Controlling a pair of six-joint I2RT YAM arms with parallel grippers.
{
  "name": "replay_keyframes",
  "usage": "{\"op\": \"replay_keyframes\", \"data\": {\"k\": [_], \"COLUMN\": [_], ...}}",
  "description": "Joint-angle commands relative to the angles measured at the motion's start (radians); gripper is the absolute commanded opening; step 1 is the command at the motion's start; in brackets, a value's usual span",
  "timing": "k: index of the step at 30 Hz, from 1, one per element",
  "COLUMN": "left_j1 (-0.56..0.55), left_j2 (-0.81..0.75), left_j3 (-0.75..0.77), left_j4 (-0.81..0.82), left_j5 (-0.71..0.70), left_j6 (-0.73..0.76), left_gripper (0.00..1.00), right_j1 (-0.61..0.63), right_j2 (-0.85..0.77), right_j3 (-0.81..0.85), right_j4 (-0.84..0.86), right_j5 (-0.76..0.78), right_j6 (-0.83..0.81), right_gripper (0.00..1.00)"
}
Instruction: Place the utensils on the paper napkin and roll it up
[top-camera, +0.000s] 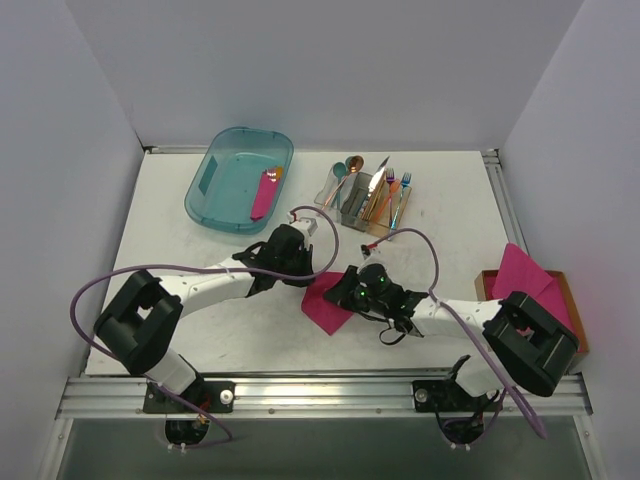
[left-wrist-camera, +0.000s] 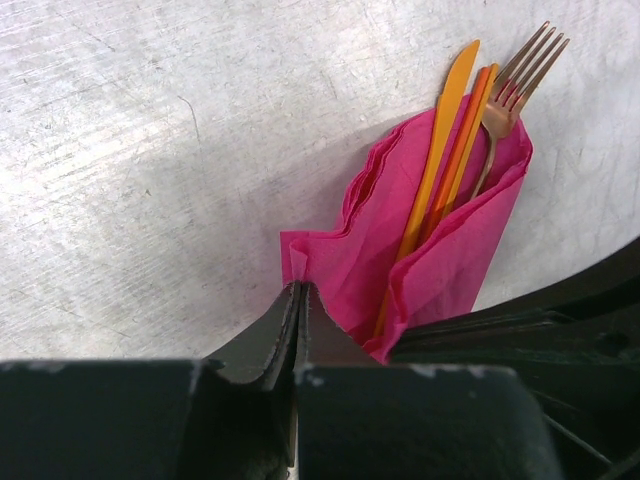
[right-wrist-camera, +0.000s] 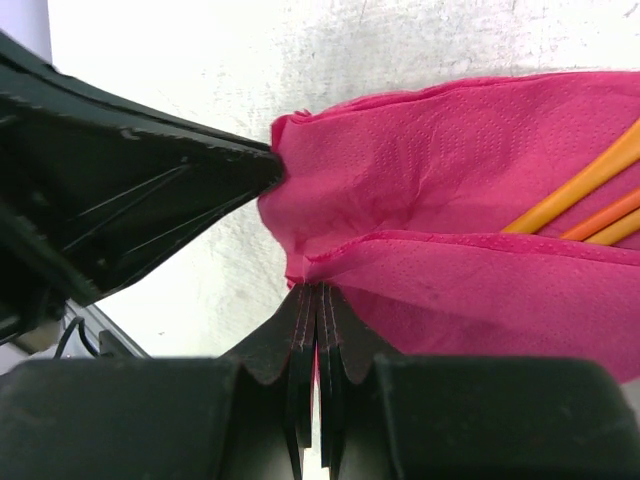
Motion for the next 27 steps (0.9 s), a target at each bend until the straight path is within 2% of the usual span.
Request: {"op": "replay_keyframes", "data": {"k": [1,13,27], "left_j1": [-0.005,-0.005,-0.029], "left_j2": [0.010,0.005,-0.018], "left_j3": [0.040,0.045,0.082], "left_j4": [0.000,-0.004,-0.068], "left_j5": [-0.005,-0.002,-0.019], "left_j6": [0.000,0.002,0.000], "left_gripper": [0.02,0.02,0.02], "right_j1": [0.011,0.052,0.058], "right_j2": [-0.065,-0.110,0.002], "right_j3": [-0.018,-0.098,-0.046], "right_j4": [-0.037,-0.021,-0.002], "right_j5": [0.058,0.086,0.107], "right_j6": [0.010,0.061,0.048], "right_gripper": [0.00,0.00,0.00]}}
